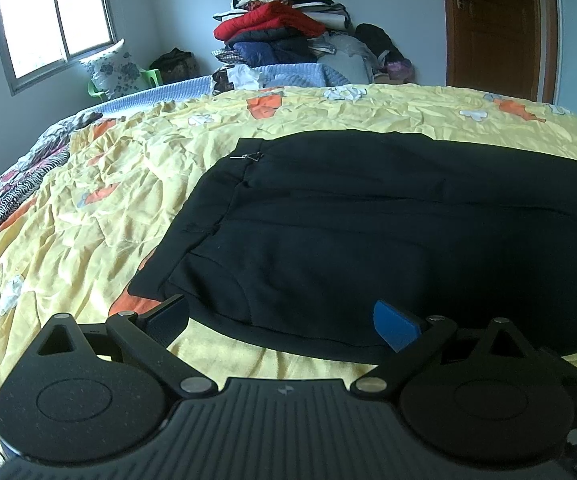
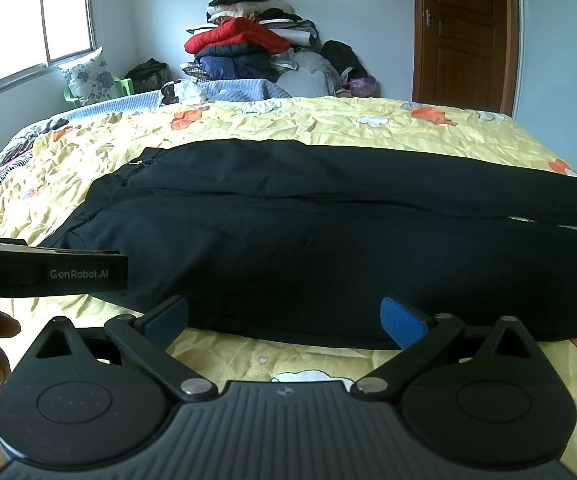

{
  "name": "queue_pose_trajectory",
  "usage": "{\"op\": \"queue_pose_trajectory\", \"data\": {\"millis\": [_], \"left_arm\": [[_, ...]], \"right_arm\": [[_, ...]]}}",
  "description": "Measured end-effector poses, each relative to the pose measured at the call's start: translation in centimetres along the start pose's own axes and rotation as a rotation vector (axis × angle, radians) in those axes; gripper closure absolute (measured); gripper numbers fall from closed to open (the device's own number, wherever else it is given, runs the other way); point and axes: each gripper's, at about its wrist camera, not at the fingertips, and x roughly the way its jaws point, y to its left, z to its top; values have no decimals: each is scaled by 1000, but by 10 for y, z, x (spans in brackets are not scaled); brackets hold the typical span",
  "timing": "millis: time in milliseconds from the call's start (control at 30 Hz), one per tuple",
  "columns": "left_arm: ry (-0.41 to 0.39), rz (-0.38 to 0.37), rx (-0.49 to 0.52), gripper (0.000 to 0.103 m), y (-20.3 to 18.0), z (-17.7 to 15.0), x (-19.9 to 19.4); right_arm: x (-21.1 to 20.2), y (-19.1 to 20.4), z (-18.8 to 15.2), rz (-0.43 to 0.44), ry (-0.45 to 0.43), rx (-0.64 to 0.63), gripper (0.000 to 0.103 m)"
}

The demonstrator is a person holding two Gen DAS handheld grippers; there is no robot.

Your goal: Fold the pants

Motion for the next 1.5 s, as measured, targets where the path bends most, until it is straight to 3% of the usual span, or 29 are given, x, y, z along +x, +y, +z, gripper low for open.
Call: {"op": "queue_pose_trajectory", "data": {"millis": [1267,1500], "left_arm": [[-6,3,13,3,-2,-1,1],[-6,-5,27,2,0,-1,4]], "right_arm": [[0,1,1,0,3,5,0],[5,0,10,34,2,-11,0]]}}
